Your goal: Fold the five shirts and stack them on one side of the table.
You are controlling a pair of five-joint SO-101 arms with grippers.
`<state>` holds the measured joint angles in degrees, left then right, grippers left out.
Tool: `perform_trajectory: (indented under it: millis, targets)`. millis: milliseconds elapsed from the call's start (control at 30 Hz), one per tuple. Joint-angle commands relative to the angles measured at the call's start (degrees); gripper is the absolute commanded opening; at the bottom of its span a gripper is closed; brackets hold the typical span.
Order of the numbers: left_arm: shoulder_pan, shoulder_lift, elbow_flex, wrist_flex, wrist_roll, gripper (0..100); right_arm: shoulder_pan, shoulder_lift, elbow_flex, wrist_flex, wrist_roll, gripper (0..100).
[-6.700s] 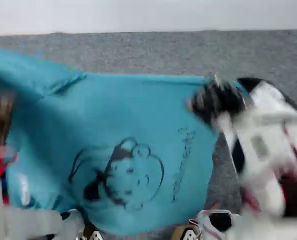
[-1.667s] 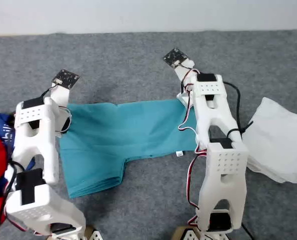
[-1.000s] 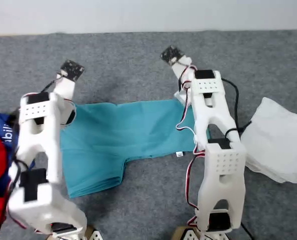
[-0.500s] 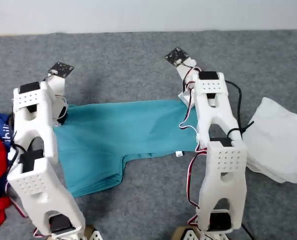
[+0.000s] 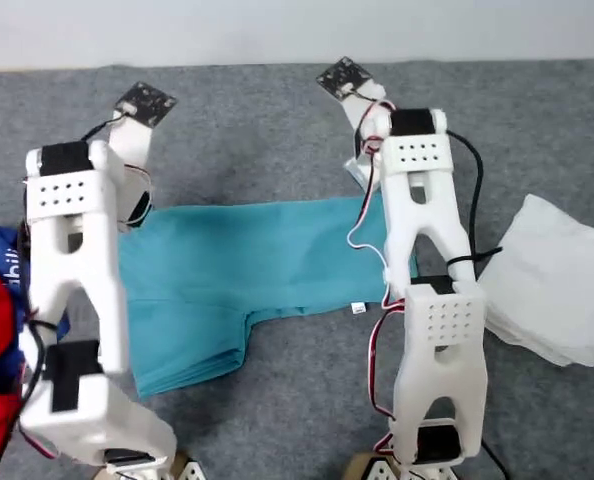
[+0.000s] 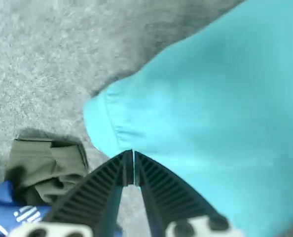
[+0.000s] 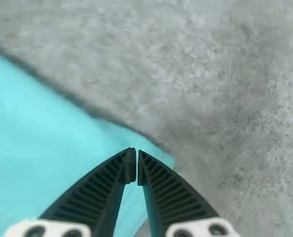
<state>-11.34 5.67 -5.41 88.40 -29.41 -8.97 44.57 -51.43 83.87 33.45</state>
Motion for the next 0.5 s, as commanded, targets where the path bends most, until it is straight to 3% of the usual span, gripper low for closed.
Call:
perform_trajectory:
  millis: [0,100,233,467]
  targets:
    - [3.87,-6.86,1.8,5.89,0.26,1,-1.45,-0.84,-7.3,10.59,-2.46,1.0]
    - [5.98,-10.46,9.19,7.12,0.26,1,-1.8,-0.66,-10.02,18.42,-7.74,1.0]
    - [8.79,-15.65,21.14,6.07,0.26,1,-1.54,-2.95,-5.27,19.21,-12.84,0.9]
    - [14.42,-21.45,39.78,-0.62,0.35,1,-2.42,-8.66,11.34,18.86,-13.63,0.9]
